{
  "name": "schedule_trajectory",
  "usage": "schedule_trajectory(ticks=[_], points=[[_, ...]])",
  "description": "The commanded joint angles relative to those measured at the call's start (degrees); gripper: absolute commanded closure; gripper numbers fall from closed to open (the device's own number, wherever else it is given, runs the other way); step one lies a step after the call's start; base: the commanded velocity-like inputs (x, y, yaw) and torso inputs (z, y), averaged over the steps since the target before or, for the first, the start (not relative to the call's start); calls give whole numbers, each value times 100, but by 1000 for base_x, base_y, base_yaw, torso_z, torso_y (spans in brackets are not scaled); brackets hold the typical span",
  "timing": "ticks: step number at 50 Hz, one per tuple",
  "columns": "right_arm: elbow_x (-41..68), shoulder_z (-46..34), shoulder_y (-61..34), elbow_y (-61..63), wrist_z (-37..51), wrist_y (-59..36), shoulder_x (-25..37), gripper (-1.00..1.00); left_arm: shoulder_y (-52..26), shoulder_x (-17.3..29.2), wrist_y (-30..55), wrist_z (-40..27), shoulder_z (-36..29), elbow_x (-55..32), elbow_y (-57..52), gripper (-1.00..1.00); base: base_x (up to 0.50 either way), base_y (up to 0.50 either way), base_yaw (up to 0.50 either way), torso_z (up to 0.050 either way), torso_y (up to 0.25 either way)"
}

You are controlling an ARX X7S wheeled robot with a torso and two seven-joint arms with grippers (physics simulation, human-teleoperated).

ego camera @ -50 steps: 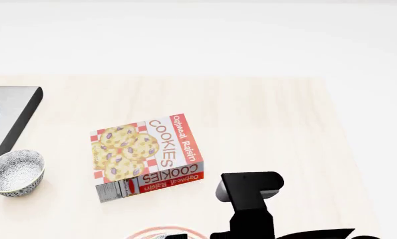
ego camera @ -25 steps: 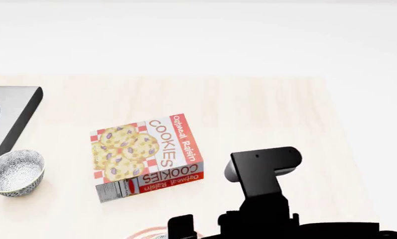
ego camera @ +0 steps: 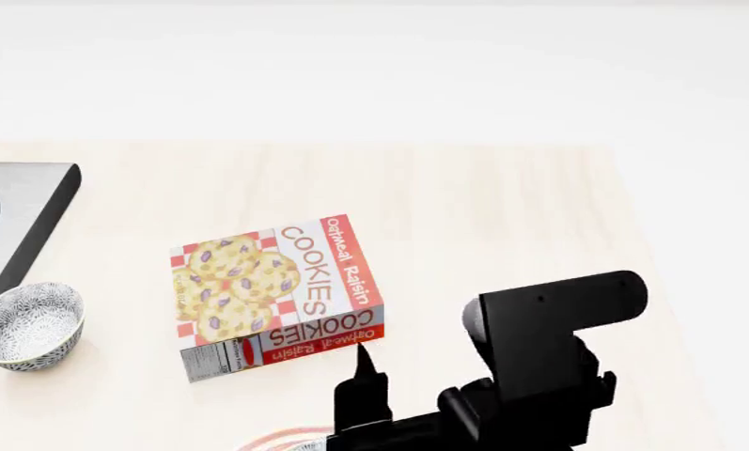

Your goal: Pick the akita bowl next to the plate and place it on the plate.

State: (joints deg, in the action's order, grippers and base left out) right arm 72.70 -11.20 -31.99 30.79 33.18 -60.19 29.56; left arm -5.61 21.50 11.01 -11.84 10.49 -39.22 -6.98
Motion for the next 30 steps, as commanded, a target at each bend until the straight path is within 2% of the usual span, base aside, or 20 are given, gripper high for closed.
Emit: schedule_trajectory(ticks=[1, 14, 30], points=[[-1480, -12, 854, 603, -435, 1093, 93, -100, -9, 10, -17, 3, -16, 4, 21, -100, 0, 0, 0, 0, 0], [-3107, -232, 1631, 534, -673, 2489, 16, -100, -2, 27, 3, -32, -26, -15, -18, -100, 0, 0, 0, 0, 0], [-4543, -237, 2453, -37, -814, 4193, -51, -100, -9, 30, -36, -15, -44, -19, 9, -100, 0, 0, 0, 0, 0]])
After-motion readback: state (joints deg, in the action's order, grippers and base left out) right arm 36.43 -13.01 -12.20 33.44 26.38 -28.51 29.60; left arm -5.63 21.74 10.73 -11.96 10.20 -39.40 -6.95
